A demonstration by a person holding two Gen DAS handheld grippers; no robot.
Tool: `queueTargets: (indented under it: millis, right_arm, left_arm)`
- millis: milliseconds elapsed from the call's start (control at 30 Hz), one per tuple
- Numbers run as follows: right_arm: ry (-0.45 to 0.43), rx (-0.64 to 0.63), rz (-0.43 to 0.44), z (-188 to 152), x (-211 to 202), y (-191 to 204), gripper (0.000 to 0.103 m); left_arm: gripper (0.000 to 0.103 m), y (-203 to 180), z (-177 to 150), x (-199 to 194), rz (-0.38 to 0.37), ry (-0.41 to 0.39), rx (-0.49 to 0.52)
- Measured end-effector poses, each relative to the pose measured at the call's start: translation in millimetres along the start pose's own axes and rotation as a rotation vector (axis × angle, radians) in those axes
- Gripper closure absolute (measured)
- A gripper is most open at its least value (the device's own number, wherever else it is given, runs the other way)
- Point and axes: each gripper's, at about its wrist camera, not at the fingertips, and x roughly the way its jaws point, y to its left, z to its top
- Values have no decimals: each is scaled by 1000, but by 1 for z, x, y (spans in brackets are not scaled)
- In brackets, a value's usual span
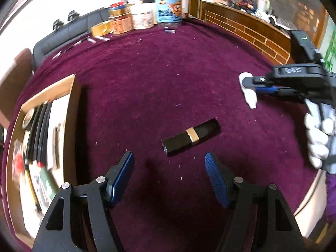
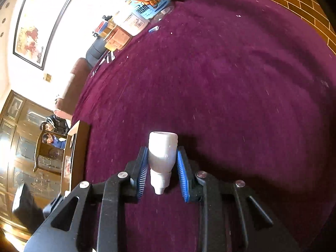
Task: Organize rigid objects
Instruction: 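Grasp the white bottle with right while left grasps the black tube, then carry the black tube and white bottle over the box with both grippers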
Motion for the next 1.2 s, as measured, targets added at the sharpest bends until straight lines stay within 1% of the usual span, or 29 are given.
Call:
queueTargets:
  millis: [67,133,167,200,267,300,367,400,433,467,533,600,700,800,867,900,933,967,1033,1067,1133,1200]
  right_arm:
    - [-5,-12,-9,-6,-2,2,78]
    - [-12,-34,-27,-12,-4,7,78]
    - [-15,-41,-35,-11,-3,9,78]
    - [-18,-54,-46,-14,-3,12,78]
    - [-22,-71,-61,-16,-2,14,78]
    - [-23,-75,-64,-17,-3,14,78]
    - [-22,-80,-68,-19,-4,15,78]
    - [-23,-82,-72,-20,-4,16,78]
    - [-24,-87,-78,-20,-4,17,78]
    - [-25,-93,-84,-21,-4,17,78]
    - [-27,-105,-101,-22,-3,19,78]
    - [-32,-129,-127,-24,-2,24,78]
    - [-42,-155,-161,-25,2,30,78]
    - [-54,-161,-187,-25,5,34,78]
    - [-69,-173,-213,-25,8,38,78]
    - [-75,-183,-227,-26,8,40,78]
    - [-82,-203,-249,-28,10,43,78]
    - [-84,-221,-266,-30,10,45,78]
    - [-87,-269,-307,-34,12,52,79]
    - [-87,-276,-311,-35,12,53,79]
    - [-87,-280,-294,-38,9,53,79]
    - [-98,-275,-275,-39,4,54,79]
  left_arm:
    - [39,-6,4,6,34,-3,64]
    - [39,-15,10,14,50,-10,148]
    - [39,-18,12,18,56,-5,173]
    - [39,-20,13,22,57,4,197]
    - [39,-25,18,28,32,-18,245]
    - [39,-25,19,29,21,-22,250]
    - [42,-22,19,29,-12,0,223]
    - [57,-20,18,28,-39,9,208]
    - [72,-19,20,27,-95,21,186]
    - [74,-17,17,25,-116,22,167]
    - [83,-18,12,21,-106,18,163]
    - [84,-20,7,18,-107,21,154]
    - [83,-27,6,18,-82,4,148]
    - [75,-28,7,20,-78,-15,111]
    - [73,-28,10,22,-81,-25,86]
    - [74,-29,10,22,-70,-30,81]
    - [84,-30,9,21,-75,-33,74]
    - [89,-29,10,20,-87,-32,66]
    - [89,-25,7,16,-132,-30,37]
    - [89,-23,6,13,-141,-33,28]
    - [89,-18,1,5,-160,-44,-1]
    - [89,-7,-3,-9,-198,-67,-52]
